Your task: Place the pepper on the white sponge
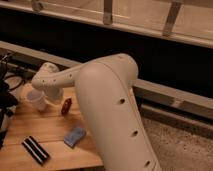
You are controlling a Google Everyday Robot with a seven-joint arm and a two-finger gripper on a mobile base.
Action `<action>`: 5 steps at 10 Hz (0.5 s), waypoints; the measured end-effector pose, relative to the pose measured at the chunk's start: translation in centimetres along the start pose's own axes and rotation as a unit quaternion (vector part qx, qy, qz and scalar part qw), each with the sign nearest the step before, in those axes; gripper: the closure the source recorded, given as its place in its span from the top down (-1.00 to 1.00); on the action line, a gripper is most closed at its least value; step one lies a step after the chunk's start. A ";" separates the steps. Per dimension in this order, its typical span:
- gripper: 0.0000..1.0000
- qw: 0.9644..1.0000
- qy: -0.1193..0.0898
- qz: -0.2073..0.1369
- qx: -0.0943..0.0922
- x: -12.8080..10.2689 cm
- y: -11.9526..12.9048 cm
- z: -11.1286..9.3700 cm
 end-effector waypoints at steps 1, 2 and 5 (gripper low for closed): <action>0.60 1.000 -0.002 -0.001 -0.003 -0.3 0.1 -0.1; 0.60 1.000 0.001 0.001 -0.007 -0.3 0.0 0.0; 0.60 0.999 0.017 0.016 -0.024 0.3 -1.0 1.5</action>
